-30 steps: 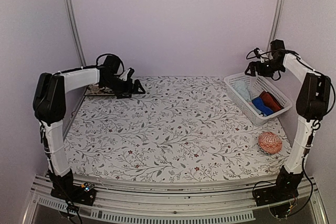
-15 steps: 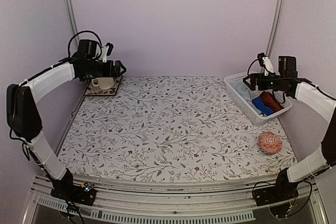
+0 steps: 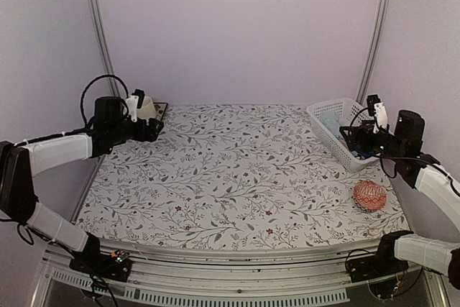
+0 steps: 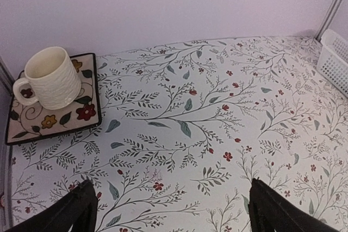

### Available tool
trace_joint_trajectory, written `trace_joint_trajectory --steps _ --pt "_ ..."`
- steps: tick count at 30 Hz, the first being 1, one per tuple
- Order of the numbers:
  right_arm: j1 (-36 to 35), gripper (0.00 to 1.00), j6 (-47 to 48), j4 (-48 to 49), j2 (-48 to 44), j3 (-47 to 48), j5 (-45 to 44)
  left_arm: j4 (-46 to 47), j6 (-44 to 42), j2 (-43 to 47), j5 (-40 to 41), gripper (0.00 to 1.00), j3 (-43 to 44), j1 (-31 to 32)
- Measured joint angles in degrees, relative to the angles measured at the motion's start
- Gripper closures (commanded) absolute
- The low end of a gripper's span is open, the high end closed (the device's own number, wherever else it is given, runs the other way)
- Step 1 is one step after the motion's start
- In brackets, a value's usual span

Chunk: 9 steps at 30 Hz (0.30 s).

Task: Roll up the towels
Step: Reset both arms

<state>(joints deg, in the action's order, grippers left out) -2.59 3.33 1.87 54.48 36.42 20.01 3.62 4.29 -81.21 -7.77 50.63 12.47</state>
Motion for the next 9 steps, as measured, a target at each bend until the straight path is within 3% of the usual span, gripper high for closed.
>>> trace_joint_trajectory --steps 9 --pt "-0.02 0.01 0.09 2.32 -4.26 -3.52 -1.95 14.93 -3.26 9.27 0.98 0.03 -14.03 0.00"
